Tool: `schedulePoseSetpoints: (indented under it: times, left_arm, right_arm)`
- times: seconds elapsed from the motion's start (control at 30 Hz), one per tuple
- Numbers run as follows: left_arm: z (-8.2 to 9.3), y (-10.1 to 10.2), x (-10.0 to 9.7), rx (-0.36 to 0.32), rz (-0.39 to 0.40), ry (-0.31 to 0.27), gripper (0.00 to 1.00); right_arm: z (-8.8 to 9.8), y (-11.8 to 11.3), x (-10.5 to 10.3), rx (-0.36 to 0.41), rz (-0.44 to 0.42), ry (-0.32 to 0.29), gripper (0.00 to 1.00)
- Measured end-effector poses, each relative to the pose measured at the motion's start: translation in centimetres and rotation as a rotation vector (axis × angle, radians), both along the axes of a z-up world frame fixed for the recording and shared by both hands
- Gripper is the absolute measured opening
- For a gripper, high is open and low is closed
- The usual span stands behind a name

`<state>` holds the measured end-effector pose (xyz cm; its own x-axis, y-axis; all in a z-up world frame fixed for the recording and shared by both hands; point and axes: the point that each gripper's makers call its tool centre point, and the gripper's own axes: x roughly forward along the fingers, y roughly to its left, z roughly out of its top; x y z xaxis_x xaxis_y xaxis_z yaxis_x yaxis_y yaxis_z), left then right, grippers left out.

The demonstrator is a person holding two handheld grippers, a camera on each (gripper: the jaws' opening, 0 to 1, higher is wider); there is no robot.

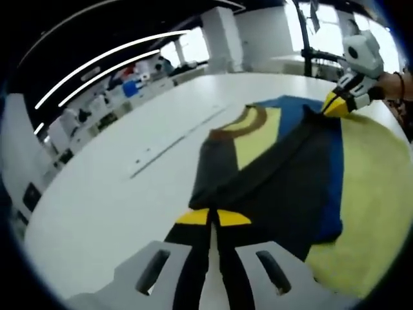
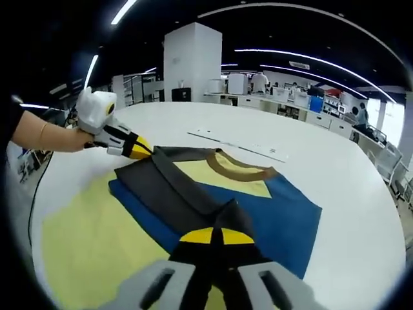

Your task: Fold the garment on the visible template until the final outline fits inside the template.

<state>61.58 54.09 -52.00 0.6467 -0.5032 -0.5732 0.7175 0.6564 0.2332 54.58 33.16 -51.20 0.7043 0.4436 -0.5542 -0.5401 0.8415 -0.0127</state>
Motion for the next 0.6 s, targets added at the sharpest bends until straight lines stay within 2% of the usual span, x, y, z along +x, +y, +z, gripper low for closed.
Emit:
schedulePoseSetpoints:
  times: [0.13,0.23,0.37,0.6]
  left_arm:
    - [0.6,0.0,0.2,-0.028,0.01,0.01,0.0]
    - [0.5,0.0,0.2,-0.041,0.015,0.04,0.0]
    - [1.2,-0.1,0.5,-0.06,0.015,0.035,0.0]
    - [2.0,-0.3,0.9,-0.103,0.017,0.04,0.0]
  right_arm:
    - [0.8,-0.7,0.2,-0.006,-0.015,-0.021,0.0]
    - [1.8,-1.4,0.8,-0.02,-0.024,-0.059,0.0]
    - [2.7,-2.5,1.3,-0.035,-0.048,-0.09,0.0]
    - [3.0,-4.0,1.7,-0.049,-0.086,-0.092,0.0]
